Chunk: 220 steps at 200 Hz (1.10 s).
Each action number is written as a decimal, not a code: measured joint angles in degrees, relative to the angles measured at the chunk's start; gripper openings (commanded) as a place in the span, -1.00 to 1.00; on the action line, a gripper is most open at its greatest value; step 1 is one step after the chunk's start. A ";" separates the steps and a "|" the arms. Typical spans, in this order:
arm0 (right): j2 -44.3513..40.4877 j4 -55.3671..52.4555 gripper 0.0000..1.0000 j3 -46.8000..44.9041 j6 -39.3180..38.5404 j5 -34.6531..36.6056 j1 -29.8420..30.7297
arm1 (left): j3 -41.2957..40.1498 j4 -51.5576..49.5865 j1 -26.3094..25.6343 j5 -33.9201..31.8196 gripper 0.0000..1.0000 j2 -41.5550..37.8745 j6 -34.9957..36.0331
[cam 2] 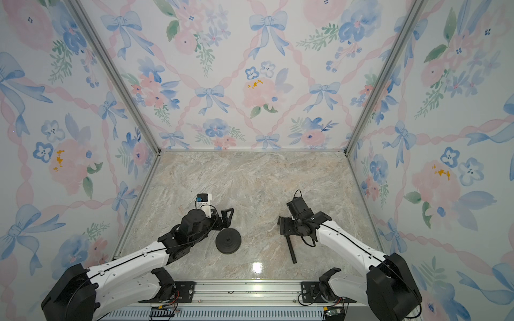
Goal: Assemble a microphone stand
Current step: Move the microphone stand base to the center of the board.
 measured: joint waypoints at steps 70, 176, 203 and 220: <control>3.15 -3.15 0.67 1.29 -0.68 1.31 0.94 | -0.26 -16.52 -9.94 -2.75 0.96 4.04 -9.33; 16.20 2.36 0.70 3.72 -0.96 1.20 2.71 | 1.73 -20.52 -8.17 -2.45 0.96 3.30 -9.66; 14.58 1.49 0.79 3.78 -1.40 2.03 2.71 | 1.70 -20.74 -8.28 -1.64 0.96 3.76 -9.64; 11.65 -0.22 0.79 4.50 -1.66 2.62 2.71 | 1.73 -20.72 -8.46 -1.51 0.96 6.03 -9.64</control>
